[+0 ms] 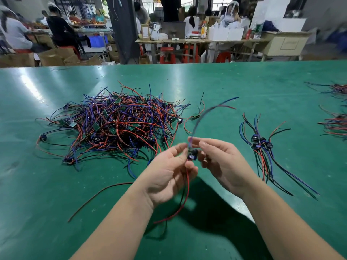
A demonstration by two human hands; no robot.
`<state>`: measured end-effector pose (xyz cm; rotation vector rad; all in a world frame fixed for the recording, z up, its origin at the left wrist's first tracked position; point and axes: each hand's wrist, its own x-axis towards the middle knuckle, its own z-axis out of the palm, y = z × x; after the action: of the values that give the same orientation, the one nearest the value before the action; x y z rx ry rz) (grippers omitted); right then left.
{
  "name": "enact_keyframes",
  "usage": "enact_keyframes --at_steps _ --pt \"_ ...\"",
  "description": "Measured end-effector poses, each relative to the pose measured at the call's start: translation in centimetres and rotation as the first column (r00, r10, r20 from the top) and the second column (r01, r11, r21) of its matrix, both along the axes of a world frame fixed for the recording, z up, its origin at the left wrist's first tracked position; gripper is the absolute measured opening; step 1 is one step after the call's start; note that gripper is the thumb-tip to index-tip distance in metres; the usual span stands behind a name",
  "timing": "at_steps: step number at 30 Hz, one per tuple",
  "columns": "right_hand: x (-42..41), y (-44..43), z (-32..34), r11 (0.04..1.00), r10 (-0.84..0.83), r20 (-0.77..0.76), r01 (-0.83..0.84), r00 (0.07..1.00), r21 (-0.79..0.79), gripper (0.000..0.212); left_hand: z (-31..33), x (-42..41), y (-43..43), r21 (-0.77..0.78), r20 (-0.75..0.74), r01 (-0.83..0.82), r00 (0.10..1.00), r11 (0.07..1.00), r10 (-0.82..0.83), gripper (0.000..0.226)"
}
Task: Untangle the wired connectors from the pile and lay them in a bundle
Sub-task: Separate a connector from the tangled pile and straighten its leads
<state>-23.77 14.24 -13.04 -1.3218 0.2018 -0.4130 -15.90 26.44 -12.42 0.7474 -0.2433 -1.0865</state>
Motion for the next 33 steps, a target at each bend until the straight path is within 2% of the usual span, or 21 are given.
enact_keyframes --at_steps 3,6,10,12,14,17,23,28,33 --pt "-0.2 -0.2 0.3 1.0 0.026 -0.002 -0.026 1.0 -0.006 0.018 -0.6 -0.8 -0.1 0.086 0.072 0.091 0.993 0.992 -0.098 0.017" --pt "-0.3 -0.6 0.3 0.999 0.012 -0.005 -0.012 1.0 0.044 0.012 -0.7 -0.8 -0.2 0.165 0.168 0.102 0.977 0.981 -0.13 0.013" --pt "0.0 -1.1 0.1 0.99 -0.113 -0.08 0.119 0.99 0.077 0.007 -0.9 -0.4 -0.5 0.238 0.227 -0.062 0.974 0.969 0.007 0.017" --pt "0.2 -1.1 -0.2 0.984 -0.168 -0.126 0.174 0.978 0.036 0.01 -1.2 -0.5 -0.5 0.257 0.362 -0.123 0.932 0.958 0.023 0.011" --pt "0.2 -0.9 -0.4 0.985 -0.169 -0.155 0.173 0.973 0.01 0.011 -1.7 -0.8 -0.5 0.274 0.496 -0.208 0.867 0.939 0.048 0.017" --pt "0.2 -0.7 -0.4 0.987 -0.147 -0.198 0.157 0.969 0.034 0.012 -2.2 -0.9 -0.6 0.277 0.583 -0.302 0.807 0.912 0.09 0.016" --pt "0.1 -1.0 -0.1 0.986 -0.121 -0.241 0.145 0.963 0.084 0.014 -1.9 -0.8 -0.5 0.291 0.615 -0.302 0.786 0.908 0.064 0.016" --pt "-0.1 -1.4 0.1 0.987 -0.066 -0.255 0.1 0.965 0.123 0.01 -1.6 -0.9 -0.4 0.271 0.55 -0.246 0.833 0.93 0.06 0.019" --pt "-0.3 -1.5 0.0 0.988 -0.037 -0.259 0.075 0.965 0.136 0.006 -1.5 -0.9 -0.3 0.286 0.548 -0.174 0.836 0.942 -0.011 0.016"
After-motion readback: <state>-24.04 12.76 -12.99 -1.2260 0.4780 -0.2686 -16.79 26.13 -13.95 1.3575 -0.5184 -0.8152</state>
